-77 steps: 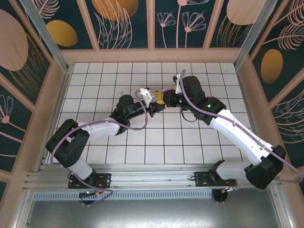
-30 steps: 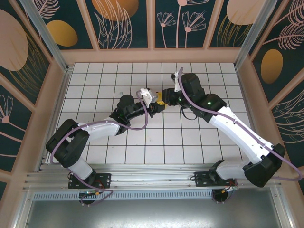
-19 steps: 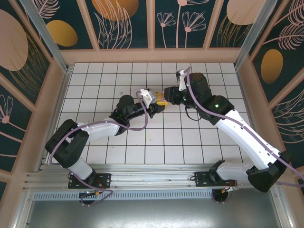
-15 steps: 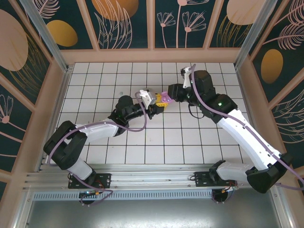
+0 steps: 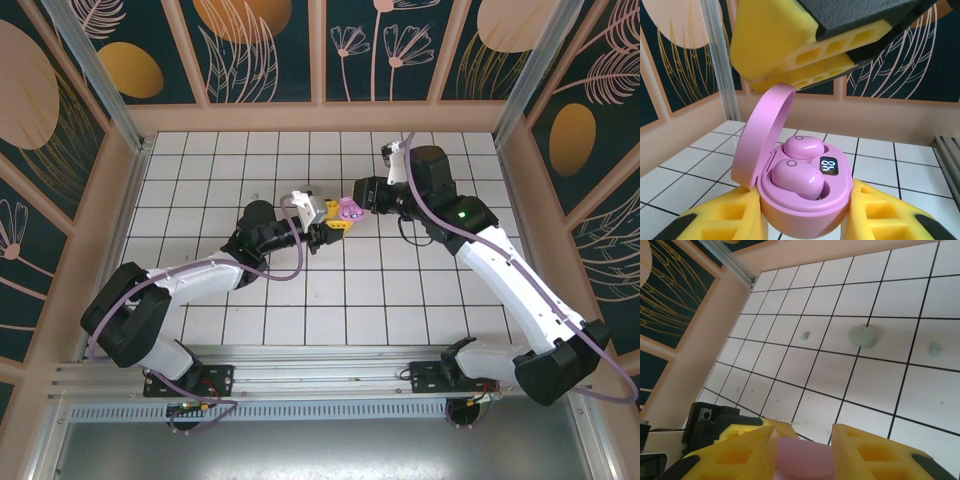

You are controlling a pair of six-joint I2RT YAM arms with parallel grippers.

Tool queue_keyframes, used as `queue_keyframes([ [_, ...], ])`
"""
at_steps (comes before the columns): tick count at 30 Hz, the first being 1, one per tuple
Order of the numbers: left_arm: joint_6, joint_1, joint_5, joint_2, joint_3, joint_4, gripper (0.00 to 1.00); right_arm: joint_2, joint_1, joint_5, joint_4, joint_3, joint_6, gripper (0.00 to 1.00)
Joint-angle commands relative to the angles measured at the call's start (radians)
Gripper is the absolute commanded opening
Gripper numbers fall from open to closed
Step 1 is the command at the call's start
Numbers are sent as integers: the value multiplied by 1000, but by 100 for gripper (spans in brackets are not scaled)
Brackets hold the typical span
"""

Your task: Insert the wireless bluetooth earbuds into the charging case

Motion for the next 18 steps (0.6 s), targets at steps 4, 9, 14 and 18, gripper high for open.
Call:
queue_keyframes([
  [4, 18, -7, 16, -31, 10, -8, 6, -11, -3, -39, 25, -32, 15, 34],
  [9, 17, -7, 13, -26, 21, -11, 6, -41, -30, -26, 17, -58, 12, 35],
  [14, 14, -6, 3, -18, 33, -13, 7, -65, -41, -16, 3, -78, 6, 36],
  [18, 12, -7, -4, -18, 33, -7, 7, -81, -61, -9, -6, -90, 22, 41],
])
